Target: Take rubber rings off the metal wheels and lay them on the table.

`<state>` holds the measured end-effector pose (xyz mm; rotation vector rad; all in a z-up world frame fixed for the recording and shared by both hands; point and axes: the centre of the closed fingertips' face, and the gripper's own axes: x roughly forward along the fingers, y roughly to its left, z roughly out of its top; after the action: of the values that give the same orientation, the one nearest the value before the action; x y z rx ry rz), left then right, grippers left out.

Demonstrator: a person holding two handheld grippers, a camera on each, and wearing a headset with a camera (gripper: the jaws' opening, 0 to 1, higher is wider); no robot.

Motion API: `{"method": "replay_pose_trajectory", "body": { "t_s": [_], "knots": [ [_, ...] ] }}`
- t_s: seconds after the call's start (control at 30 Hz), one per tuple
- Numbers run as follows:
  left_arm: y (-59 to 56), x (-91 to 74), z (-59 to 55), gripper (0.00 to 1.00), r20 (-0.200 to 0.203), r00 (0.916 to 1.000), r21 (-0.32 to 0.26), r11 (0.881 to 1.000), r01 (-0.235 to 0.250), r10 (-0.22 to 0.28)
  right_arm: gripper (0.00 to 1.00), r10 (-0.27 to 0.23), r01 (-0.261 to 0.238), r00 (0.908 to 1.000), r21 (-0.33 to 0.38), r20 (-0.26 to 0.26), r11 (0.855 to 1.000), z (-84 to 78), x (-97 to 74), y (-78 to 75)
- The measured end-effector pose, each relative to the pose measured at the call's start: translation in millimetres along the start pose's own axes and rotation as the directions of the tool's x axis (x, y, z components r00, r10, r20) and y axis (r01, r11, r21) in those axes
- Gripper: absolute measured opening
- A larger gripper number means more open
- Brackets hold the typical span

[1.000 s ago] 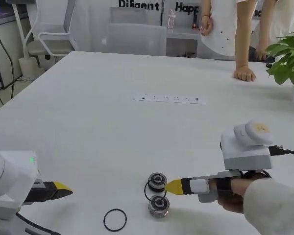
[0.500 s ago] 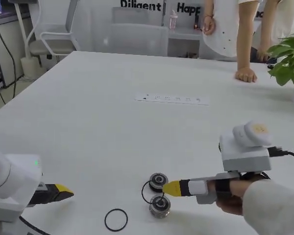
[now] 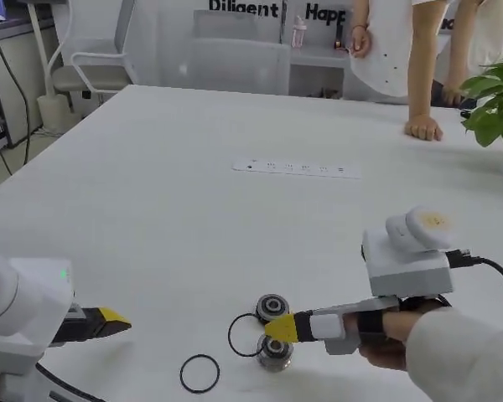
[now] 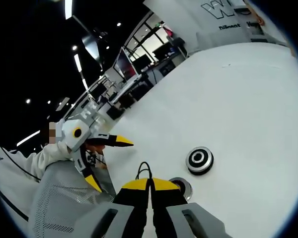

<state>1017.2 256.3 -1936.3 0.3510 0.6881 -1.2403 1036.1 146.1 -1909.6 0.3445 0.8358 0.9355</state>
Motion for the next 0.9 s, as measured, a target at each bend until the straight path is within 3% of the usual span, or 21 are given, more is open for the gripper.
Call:
{"method": "replay_pose_trajectory", "body": {
  "t_s": [0.4, 0.67, 0.9],
  "knots": [
    [-1.9, 0.3, 3.3, 0.88, 0.017, 0.9998, 0.003, 1.000, 0.006, -0.006, 0.00, 0.026, -0.027, 0.9982, -0.032, -0.055, 0.999, -16.4, 21.1, 16.7],
    [-2.9, 0.5, 4.7, 0.88, 0.024, 0.9997, 0.002, 1.000, 0.010, -0.010, 0.00, -0.026, 0.017, 0.9937, -0.086, -0.109, 0.996, -33.6, 36.8, 13.1],
    [-3.8, 0.1, 8.7, 0.87, 0.045, 0.9989, 0.000, 1.000, 0.014, -0.014, 0.00, -0.059, 0.049, 0.9945, -0.115, -0.087, 0.992, -31.7, 37.3, 6.9]
  ]
}}
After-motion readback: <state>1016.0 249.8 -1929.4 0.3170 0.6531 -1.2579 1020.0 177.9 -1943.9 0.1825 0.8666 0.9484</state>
